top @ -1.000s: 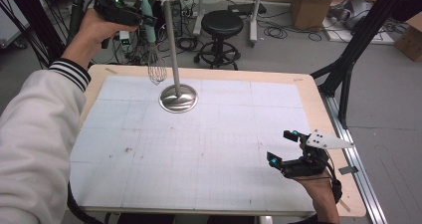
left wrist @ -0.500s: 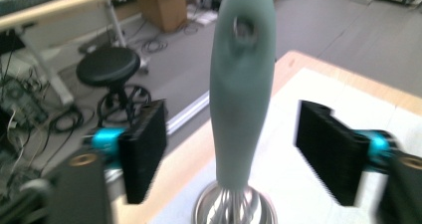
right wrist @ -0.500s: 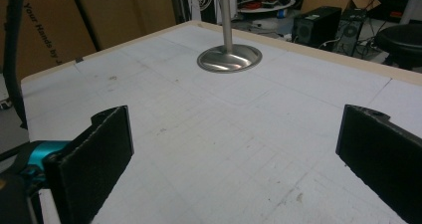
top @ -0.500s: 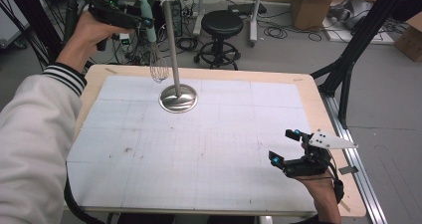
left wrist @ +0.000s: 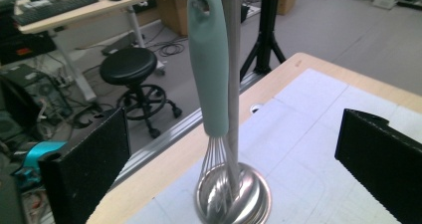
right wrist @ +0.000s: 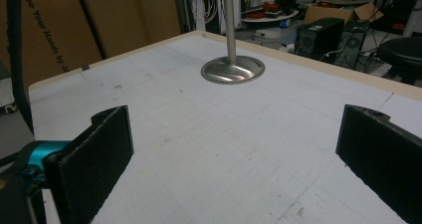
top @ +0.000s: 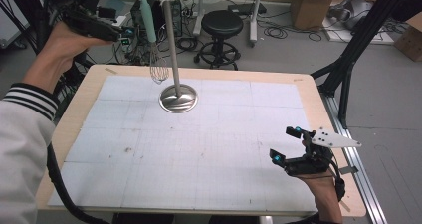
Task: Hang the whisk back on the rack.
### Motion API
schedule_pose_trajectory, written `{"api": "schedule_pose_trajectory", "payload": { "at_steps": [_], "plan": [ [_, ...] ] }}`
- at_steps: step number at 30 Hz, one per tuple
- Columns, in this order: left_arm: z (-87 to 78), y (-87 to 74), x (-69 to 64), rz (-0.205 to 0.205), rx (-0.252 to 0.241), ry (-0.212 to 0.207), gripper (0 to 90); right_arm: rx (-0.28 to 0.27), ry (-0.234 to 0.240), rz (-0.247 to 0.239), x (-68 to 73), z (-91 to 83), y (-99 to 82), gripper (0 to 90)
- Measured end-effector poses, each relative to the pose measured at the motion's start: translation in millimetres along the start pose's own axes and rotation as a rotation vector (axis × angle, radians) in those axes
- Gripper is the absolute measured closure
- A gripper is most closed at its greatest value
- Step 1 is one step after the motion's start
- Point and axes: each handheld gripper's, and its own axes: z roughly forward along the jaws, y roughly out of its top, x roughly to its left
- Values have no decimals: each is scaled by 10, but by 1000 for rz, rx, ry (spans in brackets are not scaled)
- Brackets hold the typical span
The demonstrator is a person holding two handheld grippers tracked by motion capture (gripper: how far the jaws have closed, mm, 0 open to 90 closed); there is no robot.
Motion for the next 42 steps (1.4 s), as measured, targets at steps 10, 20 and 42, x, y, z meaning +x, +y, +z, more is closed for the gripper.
{"api": "schedule_pose_trajectory", "payload": {
  "at_steps": [10, 20, 42],
  "plan": [
    [-227, -295, -145, -6, -27, 19, 17, 4, -10, 21, -51, -45, -58, 3],
    [-524, -663, -388, -9, -52, 12, 17, 2, -25, 26, -51, -46, -74, 3],
    [-582, -1757, -1007, -10, -99, -80, 17, 13, -8, 19, -37, -9, -88, 3]
  ]
}}
